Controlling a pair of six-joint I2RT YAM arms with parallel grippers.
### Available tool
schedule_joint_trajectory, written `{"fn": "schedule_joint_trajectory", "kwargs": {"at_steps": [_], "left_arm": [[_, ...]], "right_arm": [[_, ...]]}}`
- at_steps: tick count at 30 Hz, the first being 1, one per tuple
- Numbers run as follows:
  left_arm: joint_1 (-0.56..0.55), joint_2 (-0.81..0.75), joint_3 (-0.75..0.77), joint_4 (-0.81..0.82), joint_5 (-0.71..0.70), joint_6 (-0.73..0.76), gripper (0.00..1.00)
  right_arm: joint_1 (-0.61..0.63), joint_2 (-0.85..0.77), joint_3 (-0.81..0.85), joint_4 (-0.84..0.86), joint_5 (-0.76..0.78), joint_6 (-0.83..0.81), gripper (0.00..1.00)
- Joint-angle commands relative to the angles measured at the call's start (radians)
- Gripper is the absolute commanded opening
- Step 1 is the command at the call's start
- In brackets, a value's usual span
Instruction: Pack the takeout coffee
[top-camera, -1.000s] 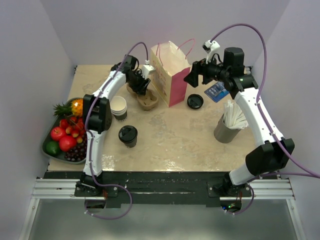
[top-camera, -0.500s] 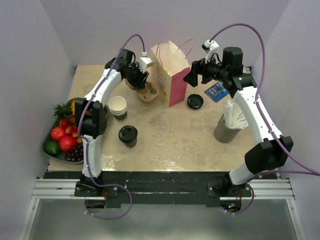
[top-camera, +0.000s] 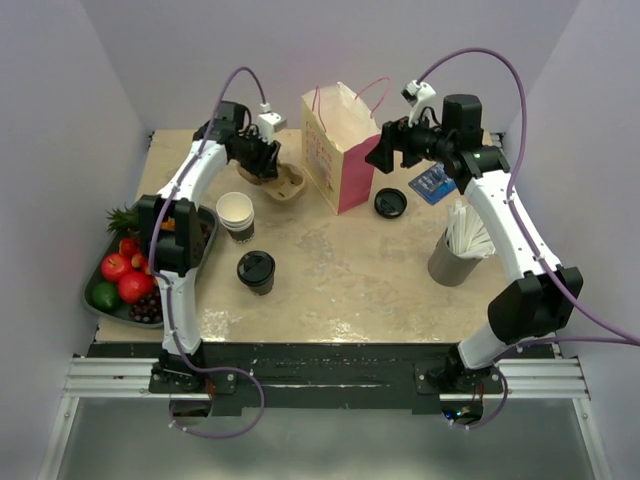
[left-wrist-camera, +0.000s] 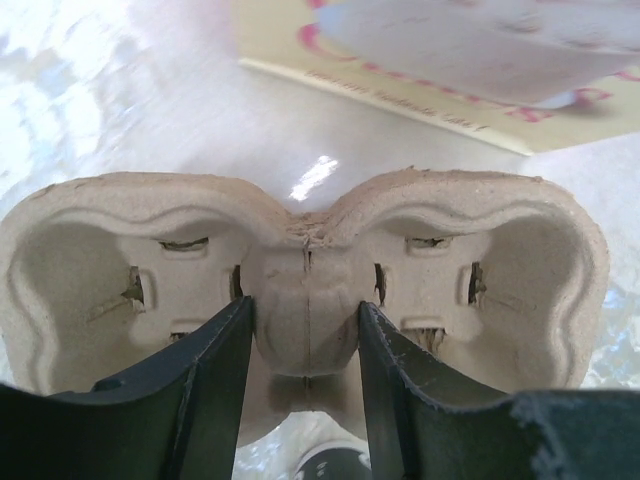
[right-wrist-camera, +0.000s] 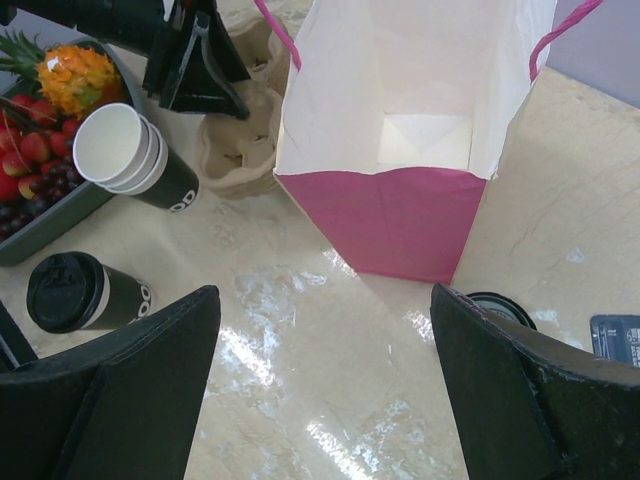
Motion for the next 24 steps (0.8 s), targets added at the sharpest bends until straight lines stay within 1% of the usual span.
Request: {"fn": "schedule_joint_trajectory", "kwargs": {"at_steps": [1,2,3,4,5,6,7,8,9,10,11,12,13,15,16,17,18,19,20,21,22,23,24], "left_arm": [[-0.029,-0.058,-0.048,0.069,-0.195,0.109,0.24],[-0.05,-0.084,-0.097,0.113,-0.256,0.161,0.23],[-0.064,-0.127,-0.137,0.151,-0.278,0.179,0.23],[-0.048,-0.129,-0.136,0.162,-0.184,0.11,0.23],[-0.023,-0.112,-0.101,0.129,-0.122,0.072,0.23],[-0.011,-0.047,-0.051,0.079,-0.109,0.053,0.22],[-0.024,-0.024,0.024,-0.013,-0.179,0.085,0.2],[-0.034,-0.017,0.027,-0.014,-0.194,0.081,0.2],[-0.017,-0.031,0.016,0.029,-0.169,0.049,0.2],[-0.005,-0.032,0.013,0.037,-0.124,0.006,0.2],[-0.008,-0.033,0.016,0.038,-0.154,0.018,0.2],[-0.038,-0.045,0.016,0.053,-0.201,0.05,0.2],[-0.052,-0.055,-0.007,0.07,-0.289,0.108,0.2],[-0.083,-0.103,-0.05,0.145,-0.365,0.16,0.2],[-0.09,-0.115,-0.088,0.162,-0.425,0.21,0.2],[-0.098,-0.124,-0.099,0.172,-0.439,0.225,0.2],[-0.094,-0.122,-0.079,0.155,-0.427,0.214,0.21],[-0.074,-0.103,-0.041,0.117,-0.313,0.097,0.22],[-0.039,-0.068,0.025,0.054,-0.193,0.015,0.22],[0.039,0.028,0.144,-0.057,-0.065,-0.058,0.21],[0.044,0.03,0.114,-0.051,-0.082,-0.065,0.19],[0.022,0.006,0.063,-0.019,-0.191,0.005,0.17],[-0.015,-0.059,-0.035,0.07,-0.262,0.034,0.15]], "right_arm": [[-0.004,-0.02,0.026,0.041,-0.015,0.018,0.89],[-0.004,-0.02,0.027,0.041,-0.012,0.017,0.89],[-0.004,-0.02,0.024,0.04,-0.011,0.015,0.89],[-0.004,-0.02,0.024,0.038,-0.011,0.015,0.89],[-0.004,-0.019,0.021,0.041,-0.013,0.017,0.89],[-0.004,-0.017,0.02,0.043,-0.016,0.018,0.89],[-0.003,-0.013,0.02,0.046,-0.018,0.021,0.89],[-0.004,-0.011,0.021,0.051,-0.016,0.024,0.89],[-0.004,-0.008,0.023,0.052,-0.018,0.027,0.89],[-0.004,-0.005,0.024,0.052,-0.018,0.029,0.89],[-0.003,0.0,0.03,0.052,-0.019,0.03,0.89],[-0.003,0.001,0.035,0.051,-0.018,0.03,0.89],[-0.003,0.003,0.035,0.051,-0.018,0.029,0.89],[-0.004,0.006,0.039,0.048,-0.018,0.029,0.89],[-0.003,0.007,0.039,0.048,-0.018,0.03,0.89],[-0.004,0.009,0.036,0.048,-0.019,0.03,0.89],[-0.004,0.01,0.035,0.049,-0.019,0.032,0.89],[-0.004,0.01,0.033,0.051,-0.019,0.035,0.89],[-0.004,0.012,0.033,0.055,-0.019,0.037,0.89],[-0.003,0.015,0.033,0.057,-0.019,0.038,0.89],[-0.004,0.015,0.035,0.057,-0.021,0.04,0.89],[-0.004,0.017,0.036,0.058,-0.021,0.04,0.89],[-0.004,0.017,0.036,0.058,-0.019,0.041,0.89]]}}
